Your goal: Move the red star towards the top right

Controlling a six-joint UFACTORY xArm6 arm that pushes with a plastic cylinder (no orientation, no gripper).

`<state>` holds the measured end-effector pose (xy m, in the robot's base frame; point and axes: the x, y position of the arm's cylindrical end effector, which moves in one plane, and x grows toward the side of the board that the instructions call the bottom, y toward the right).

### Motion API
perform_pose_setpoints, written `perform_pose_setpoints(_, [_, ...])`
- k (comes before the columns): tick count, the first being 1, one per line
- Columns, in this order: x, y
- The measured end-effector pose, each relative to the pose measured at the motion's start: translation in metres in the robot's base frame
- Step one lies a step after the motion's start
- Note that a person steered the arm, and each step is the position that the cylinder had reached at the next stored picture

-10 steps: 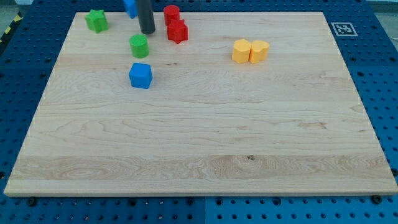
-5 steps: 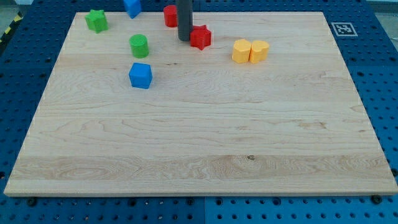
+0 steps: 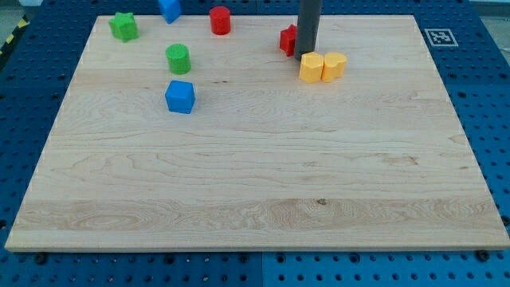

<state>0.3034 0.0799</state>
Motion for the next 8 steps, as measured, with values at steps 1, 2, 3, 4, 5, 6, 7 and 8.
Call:
perform_pose_setpoints(1, [0.000,-0.005])
perform_pose_setpoints(2, [0.000,-0.029])
perform_pose_setpoints(3, [0.000,-0.043])
perform_pose_setpoints(4, [-0.004,-0.044])
perform_pose_setpoints(5, [-0.013,-0.049])
perform_pose_setpoints(6, [-0.022,-0.035])
perform_pose_setpoints(7, [-0.023,-0.006])
perform_pose_setpoints(8, [-0.022,-0.031])
